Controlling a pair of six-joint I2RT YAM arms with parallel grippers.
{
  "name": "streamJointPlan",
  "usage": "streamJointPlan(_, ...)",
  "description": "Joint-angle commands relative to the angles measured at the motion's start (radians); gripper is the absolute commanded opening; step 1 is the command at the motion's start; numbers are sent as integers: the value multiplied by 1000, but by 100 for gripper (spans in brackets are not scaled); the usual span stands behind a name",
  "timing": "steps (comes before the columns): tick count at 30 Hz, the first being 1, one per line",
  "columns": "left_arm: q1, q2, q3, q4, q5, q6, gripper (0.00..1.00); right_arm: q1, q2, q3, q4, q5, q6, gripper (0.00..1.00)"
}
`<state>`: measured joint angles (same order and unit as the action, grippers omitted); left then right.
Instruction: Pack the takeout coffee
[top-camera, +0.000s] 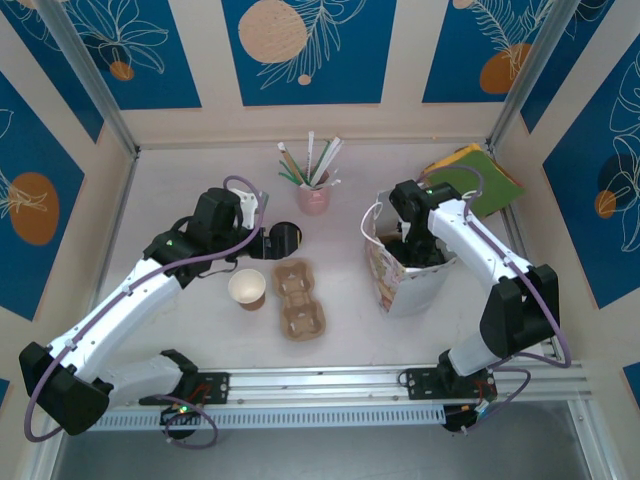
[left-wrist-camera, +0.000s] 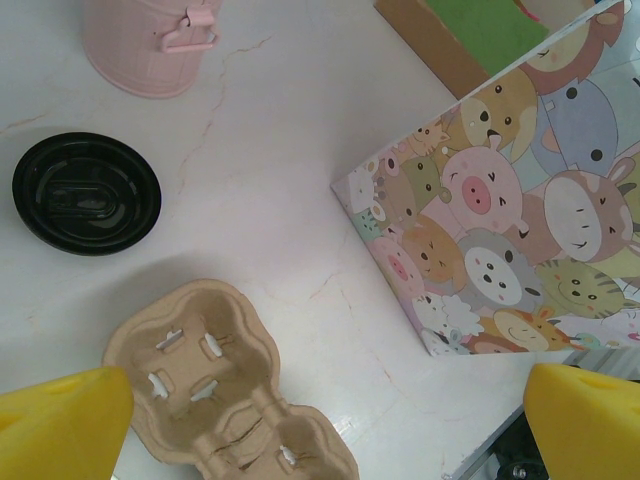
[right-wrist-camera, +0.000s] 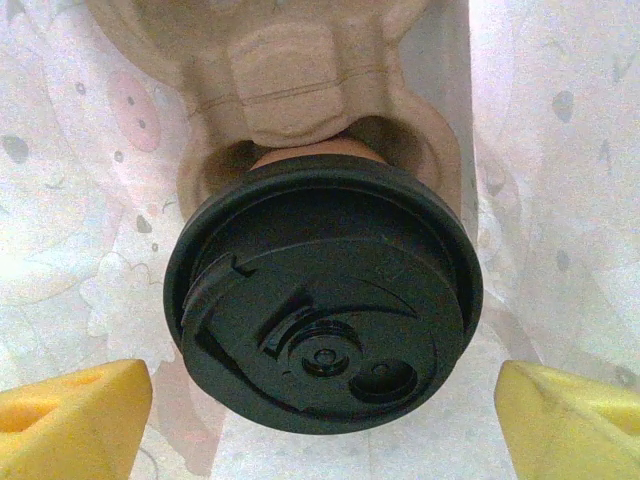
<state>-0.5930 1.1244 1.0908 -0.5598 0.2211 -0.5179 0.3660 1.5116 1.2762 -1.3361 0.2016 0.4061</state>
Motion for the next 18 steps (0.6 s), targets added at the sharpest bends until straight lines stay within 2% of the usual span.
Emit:
streamJointPlan(1, 5, -17, -10, 17, 3, -3, 100, 4, -40, 32, -41, 4, 21, 88)
streamJointPlan(12, 5, -28, -18, 16, -2, -6, 100, 14, -57, 70, -68, 20, 40, 81)
streamJointPlan(18, 6, -28, -20, 14, -11, -7, 100, 21, -77, 110, -85, 42, 59, 80)
